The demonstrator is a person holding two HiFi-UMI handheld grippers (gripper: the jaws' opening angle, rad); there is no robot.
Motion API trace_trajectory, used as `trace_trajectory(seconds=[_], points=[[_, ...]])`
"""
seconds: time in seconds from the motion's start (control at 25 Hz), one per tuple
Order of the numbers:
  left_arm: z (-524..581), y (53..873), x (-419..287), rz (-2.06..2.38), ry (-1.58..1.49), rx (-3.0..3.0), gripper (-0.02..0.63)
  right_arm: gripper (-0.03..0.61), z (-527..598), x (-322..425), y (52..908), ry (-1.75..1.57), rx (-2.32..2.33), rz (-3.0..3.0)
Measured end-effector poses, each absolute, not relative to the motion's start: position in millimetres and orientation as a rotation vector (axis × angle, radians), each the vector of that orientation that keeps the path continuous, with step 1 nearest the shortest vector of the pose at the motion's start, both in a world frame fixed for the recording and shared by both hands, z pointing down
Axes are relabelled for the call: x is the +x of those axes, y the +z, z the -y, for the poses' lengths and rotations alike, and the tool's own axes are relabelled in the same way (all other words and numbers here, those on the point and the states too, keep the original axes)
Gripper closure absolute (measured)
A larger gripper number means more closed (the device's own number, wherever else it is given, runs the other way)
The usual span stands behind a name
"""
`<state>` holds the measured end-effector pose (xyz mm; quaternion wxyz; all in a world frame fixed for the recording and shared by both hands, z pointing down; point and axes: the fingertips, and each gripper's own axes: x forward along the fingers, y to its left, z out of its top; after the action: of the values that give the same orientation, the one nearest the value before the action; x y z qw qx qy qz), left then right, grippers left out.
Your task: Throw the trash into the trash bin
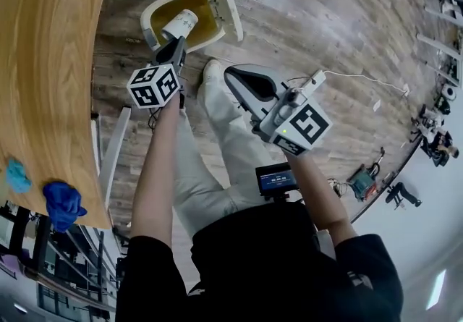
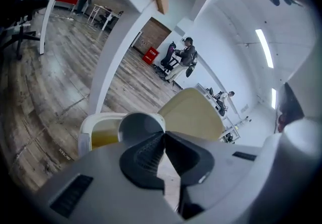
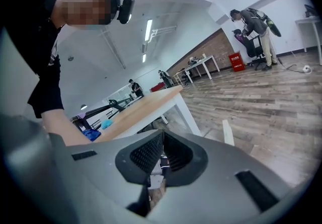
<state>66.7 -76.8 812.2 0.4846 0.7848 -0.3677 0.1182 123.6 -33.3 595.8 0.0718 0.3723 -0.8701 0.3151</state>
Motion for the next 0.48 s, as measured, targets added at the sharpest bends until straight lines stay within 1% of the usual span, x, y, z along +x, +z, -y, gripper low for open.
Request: trace_trajectory(seconds=[0.12, 0.24, 0.28, 0.32, 0.36, 0.4, 0.48], points=[[77, 845, 68, 0.917, 0.293, 1.886, 0.597, 0.580, 23, 131, 619, 0.959, 1.124, 2.611], [80, 857, 72, 0.933, 0.308, 1.917, 0.597, 0.580, 17, 137, 635, 0.964, 1.121, 2.593], [82, 856, 72, 0.947, 0.295, 1.937, 0.588, 0.580, 16, 137, 637, 0.972, 1.123, 2.597], [85, 854, 72, 0.964, 0.275, 1.956, 0.563, 0.580, 16, 137, 638, 0.980, 1.123, 2.602], [87, 853, 71, 0.977, 0.253, 1.967, 0.476, 0.580, 15, 138, 639, 0.982, 1.121, 2.603], [87, 852, 71, 0.978, 0.233, 1.968, 0.451, 0.580, 14, 139, 639, 0.978, 1.116, 2.600], [83, 850, 71, 0.958, 0.223, 1.960, 0.451, 0.580, 13, 140, 638, 0.974, 1.110, 2.602]])
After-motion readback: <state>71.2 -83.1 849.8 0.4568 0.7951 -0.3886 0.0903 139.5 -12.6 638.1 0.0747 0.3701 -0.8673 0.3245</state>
